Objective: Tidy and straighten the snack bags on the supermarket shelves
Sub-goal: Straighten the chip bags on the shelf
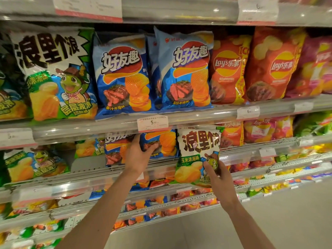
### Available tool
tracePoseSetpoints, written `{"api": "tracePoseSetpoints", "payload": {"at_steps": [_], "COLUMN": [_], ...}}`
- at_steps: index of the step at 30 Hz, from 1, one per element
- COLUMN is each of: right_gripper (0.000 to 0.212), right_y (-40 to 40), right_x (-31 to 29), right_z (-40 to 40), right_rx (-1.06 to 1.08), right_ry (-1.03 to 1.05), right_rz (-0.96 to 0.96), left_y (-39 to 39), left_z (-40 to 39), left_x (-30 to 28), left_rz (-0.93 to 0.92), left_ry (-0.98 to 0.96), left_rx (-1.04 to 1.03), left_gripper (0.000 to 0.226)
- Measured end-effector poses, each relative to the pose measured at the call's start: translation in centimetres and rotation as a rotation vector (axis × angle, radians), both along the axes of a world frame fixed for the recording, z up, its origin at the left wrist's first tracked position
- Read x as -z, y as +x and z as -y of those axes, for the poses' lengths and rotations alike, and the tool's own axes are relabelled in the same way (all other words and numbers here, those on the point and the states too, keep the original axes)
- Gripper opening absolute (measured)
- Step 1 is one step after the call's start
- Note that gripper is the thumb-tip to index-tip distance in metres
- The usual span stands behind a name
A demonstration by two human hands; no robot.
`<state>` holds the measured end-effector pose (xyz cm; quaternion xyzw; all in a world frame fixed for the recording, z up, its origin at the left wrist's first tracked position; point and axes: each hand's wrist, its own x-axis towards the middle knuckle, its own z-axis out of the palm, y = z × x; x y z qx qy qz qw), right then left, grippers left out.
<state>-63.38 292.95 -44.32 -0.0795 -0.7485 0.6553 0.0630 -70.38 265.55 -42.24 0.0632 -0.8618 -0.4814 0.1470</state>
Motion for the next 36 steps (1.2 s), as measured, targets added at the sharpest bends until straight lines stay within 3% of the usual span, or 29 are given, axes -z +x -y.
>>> {"api": "tracePoseSetpoints", "payload": {"at_steps": [3,12,20,23,28,30,33,36], "right_gripper": [0.030,0.040,0.027,0.034,0.034,0.039,0.048,0.045], "right_y": [0.2,0.1,0.3,0.5,1.5,2.1,3.1,3.9], "right_x": [-0.3,0.3,0.9,0.8,1.5,1.7,1.8,1.9], "right_z": [-0.1,-0.3,0.2,0.7,1.6,2.4,4.4,6.8], "right_rx": [0.002,0.015,-0.011,-0.006,-0.036,-0.055,-0.096,-0.150], "right_ry": [0.012,0.044,0.040,0.024,0.005,-0.027,-0.060,-0.076], "right_rz": [0.014,0.033,0.042,0.062,0.068,0.079,0.094,0.123], "left_y": [-0.2,-0.1,-0.1,0.9,5.1,7.0,8.9,9.8], "left_z": [-0.7,-1.5,-1.3,-0.3,0.7,0.6,0.6,1.5], "left_x": [0.3,1.6,2.2,1.9,1.3,0.8,-0.1,0.0], "left_rz": [-0.095,-0.158,0.023,0.031,-0.019,0.076,0.217,0.291], "left_ry": [0.029,0.033,-0.088,-0.017,0.038,0.084,0.197,0.243], "left_rx": [-0.031,-0.086,0.089,0.168,0.094,0.171,0.296,0.343], "left_gripper": [0.046,0.059,0.061,0.055,0.050,0.047,0.061,0.046]}}
